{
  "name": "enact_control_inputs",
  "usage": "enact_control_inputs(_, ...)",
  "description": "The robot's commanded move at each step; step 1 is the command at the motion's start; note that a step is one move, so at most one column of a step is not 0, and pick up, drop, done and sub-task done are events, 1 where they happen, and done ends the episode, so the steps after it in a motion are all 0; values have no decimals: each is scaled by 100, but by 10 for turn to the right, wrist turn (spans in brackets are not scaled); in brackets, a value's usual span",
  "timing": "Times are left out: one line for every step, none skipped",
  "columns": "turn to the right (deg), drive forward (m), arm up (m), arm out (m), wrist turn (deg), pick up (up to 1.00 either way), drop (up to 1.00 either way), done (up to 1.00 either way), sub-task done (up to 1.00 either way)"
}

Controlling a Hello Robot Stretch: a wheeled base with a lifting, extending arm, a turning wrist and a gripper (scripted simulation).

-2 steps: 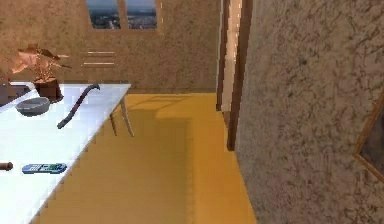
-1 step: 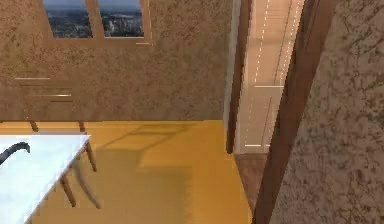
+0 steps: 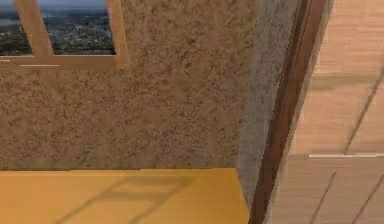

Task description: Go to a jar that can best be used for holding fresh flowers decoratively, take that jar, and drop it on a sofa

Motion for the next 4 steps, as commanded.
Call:
enact_control_inputs(450, 0, 0, 0, 0, 0, 0, 0, 0)
enact_control_inputs(0, 35, 0, 0, 0, 0, 0, 0, 0)
enact_control_inputs(450, 0, 0, 0, 0, 0, 0, 0, 0)
enact_control_inputs(150, 0, 0, 0, 0, 0, 0, 0, 0)
